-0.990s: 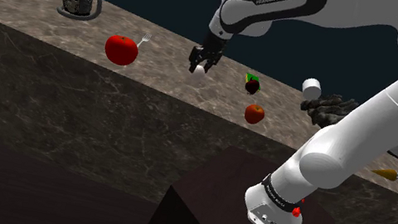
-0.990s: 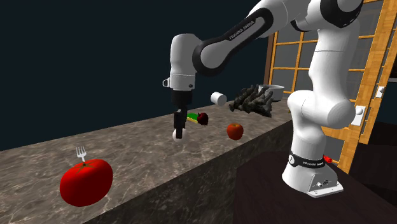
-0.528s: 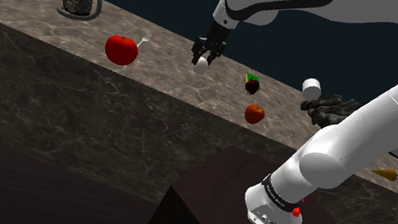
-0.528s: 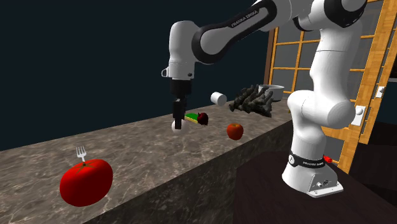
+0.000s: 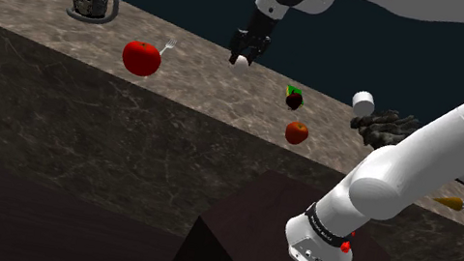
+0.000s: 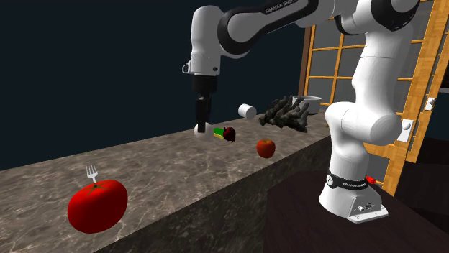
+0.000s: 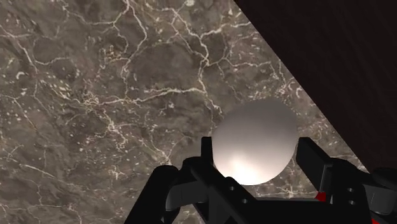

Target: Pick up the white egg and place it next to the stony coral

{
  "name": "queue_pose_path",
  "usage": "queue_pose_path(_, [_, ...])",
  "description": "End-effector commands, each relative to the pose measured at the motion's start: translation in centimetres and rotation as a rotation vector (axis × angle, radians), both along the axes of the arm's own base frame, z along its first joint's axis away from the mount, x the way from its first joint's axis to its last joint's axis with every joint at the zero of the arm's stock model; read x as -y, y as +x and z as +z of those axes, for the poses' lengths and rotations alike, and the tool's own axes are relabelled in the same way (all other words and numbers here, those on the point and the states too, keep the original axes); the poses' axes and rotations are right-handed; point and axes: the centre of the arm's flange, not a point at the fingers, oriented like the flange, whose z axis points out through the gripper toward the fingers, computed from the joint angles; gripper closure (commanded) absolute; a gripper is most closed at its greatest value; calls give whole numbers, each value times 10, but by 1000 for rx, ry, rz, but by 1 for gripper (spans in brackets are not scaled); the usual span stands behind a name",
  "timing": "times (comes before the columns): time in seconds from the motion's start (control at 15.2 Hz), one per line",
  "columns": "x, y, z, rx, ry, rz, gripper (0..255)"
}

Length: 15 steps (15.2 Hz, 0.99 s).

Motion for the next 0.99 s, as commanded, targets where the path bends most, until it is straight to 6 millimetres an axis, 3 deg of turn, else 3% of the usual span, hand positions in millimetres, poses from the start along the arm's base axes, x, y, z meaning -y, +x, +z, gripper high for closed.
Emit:
queue_pose_path(0.0, [-1, 0, 12, 0, 0, 0, 255])
queue_pose_path(0.92, [-1, 0, 85, 0, 0, 0, 255])
